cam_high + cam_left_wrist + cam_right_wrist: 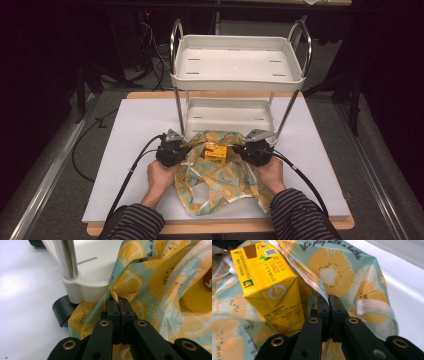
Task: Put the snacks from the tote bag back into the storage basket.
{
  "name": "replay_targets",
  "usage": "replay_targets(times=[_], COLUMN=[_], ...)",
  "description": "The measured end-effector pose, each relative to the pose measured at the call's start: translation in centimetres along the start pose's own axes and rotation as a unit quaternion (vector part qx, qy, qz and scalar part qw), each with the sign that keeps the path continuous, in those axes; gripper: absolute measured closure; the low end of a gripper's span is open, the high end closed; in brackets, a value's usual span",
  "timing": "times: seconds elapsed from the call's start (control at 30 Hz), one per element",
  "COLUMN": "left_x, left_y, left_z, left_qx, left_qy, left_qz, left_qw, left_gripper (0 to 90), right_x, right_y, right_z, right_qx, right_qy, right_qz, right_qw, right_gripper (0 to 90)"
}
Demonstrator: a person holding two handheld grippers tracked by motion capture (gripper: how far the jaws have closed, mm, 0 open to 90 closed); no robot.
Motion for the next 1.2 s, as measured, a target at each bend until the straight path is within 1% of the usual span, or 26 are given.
replay_targets(times=[0.17, 0.2, 0.23, 0.27, 0.3, 0.33, 0.37, 0.43, 0.47, 0.5, 0.53, 0.57, 0.67, 0.7, 0.83, 0.9, 0.93, 1.03, 1.07, 1.1, 1.13, 1.2], left_x=[0.1, 0.3, 0.3, 0.4, 0.4, 0.3, 0.3, 0.3, 0.3, 0.3, 0.2, 0.2, 0.2, 0.2, 0.3, 0.3, 0.2, 0.2, 0.2, 0.1, 0.1, 0.1], left_y=[0.4, 0.7, 0.7, 0.9, 0.9, 1.0, 1.0, 1.0, 1.0, 1.1, 1.1, 1.1, 1.0, 1.0, 1.1, 1.2, 1.2, 1.4, 1.4, 1.5, 1.5, 1.4], left_z=[-0.3, -0.5, -0.5, -0.5, -0.5, -0.5, -0.4, -0.3, -0.3, -0.3, -0.2, -0.2, 0.0, 0.1, 0.2, 0.2, 0.2, 0.1, 0.2, 0.2, 0.2, 0.3], left_qx=[0.01, 0.019, 0.019, 0.024, 0.028, 0.029, 0.029, 0.031, 0.032, 0.031, 0.032, 0.033, 0.033, 0.034, 0.038, 0.042, 0.044, 0.047, 0.048, 0.047, 0.048, 0.048], left_qy=[-0.006, -0.012, -0.012, -0.014, -0.014, -0.014, -0.014, -0.014, -0.013, -0.014, -0.014, -0.013, -0.012, -0.011, -0.01, -0.01, -0.009, -0.009, -0.009, -0.01, -0.01, -0.01], left_qz=[0.0, -0.003, -0.003, -0.004, -0.005, -0.004, -0.006, -0.007, -0.008, -0.009, -0.008, -0.009, -0.01, -0.009, -0.008, -0.008, -0.006, -0.009, -0.01, -0.011, -0.012, -0.013], left_qw=[0.9999, 0.9997, 0.9997, 0.9996, 0.9995, 0.9995, 0.9995, 0.9994, 0.9994, 0.9994, 0.9994, 0.9993, 0.9993, 0.9993, 0.9992, 0.999, 0.999, 0.9988, 0.9988, 0.9988, 0.9987, 0.9987], left_gripper=[89.8, 89.9, 89.9, 89.9, 89.8, 89.8, 89.9, 89.8, 89.8, 89.8, 89.8, 89.8, 89.7, 89.6, 89.6, 89.6, 89.6, 89.4, 89.4, 89.4, 89.4, 89.3], right_x=[-0.1, -0.1, -0.1, -0.1, -0.2, -0.2, -0.2, -0.2, -0.2, -0.2, -0.1, -0.2, -0.2, -0.2, -0.3, -0.3, -0.3, 0.1, 0.1, 0.1, 0.2, 0.2], right_y=[-0.1, -0.1, -0.1, -0.1, 0.1, 0.1, 0.3, 0.4, 0.7, 0.7, 0.8, 0.9, 1.0, 1.2, 1.5, 1.8, 1.8, 2.3, 2.3, 2.4, 2.6, 2.8], right_z=[-0.1, -0.1, -0.1, -0.1, -0.1, -0.1, 0.0, 0.0, -0.1, -0.1, -0.1, -0.1, 0.0, 0.0, -0.1, -0.2, -0.2, -0.3, -0.3, -0.3, -0.3, -0.3], right_qx=[0.0, 0.0, 0.004, 0.004, 0.01, 0.01, 0.018, 0.021, 0.029, 0.029, 0.035, 0.036, 0.043, 0.05, 0.059, 0.073, 0.073, 0.091, 0.091, 0.096, 0.099, 0.103], right_qy=[0.0, 0.001, 0.002, 0.002, 0.006, 0.006, 0.007, 0.008, 0.009, 0.009, 0.009, 0.007, 0.006, 0.006, 0.005, 0.004, 0.004, 0.002, 0.002, 0.004, 0.004, 0.002], right_qz=[0.0, 0.001, 0.001, 0.001, 0.003, 0.003, 0.006, 0.008, 0.014, 0.014, 0.014, 0.017, 0.018, 0.019, 0.018, 0.029, 0.029, 0.033, 0.033, 0.039, 0.035, 0.038], right_qw=[1.0, 1.0, 1.0, 1.0, 0.9999, 0.9999, 0.9998, 0.9997, 0.9995, 0.9995, 0.9993, 0.9992, 0.9989, 0.9985, 0.9981, 0.9969, 0.9969, 0.9954, 0.9954, 0.9946, 0.9945, 0.9939], right_gripper=[89.2, 89.2, 89.2, 89.2, 89.2, 89.2, 89.2, 89.2, 89.2, 89.2, 89.2, 89.2, 89.2, 89.1, 89.1, 89.1, 89.1, 89.1, 89.1, 89.1, 89.1, 89.1])
Point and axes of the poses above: each handheld gripper's, and its own axes: z roughly backward along the jaws, y roughly out of its underside, x roughly to its left, the point moved 6 cm from there along -z, roughly forward along the jaws, and after that the axes turned 4 degrees about -y, right-handed, at the moved point
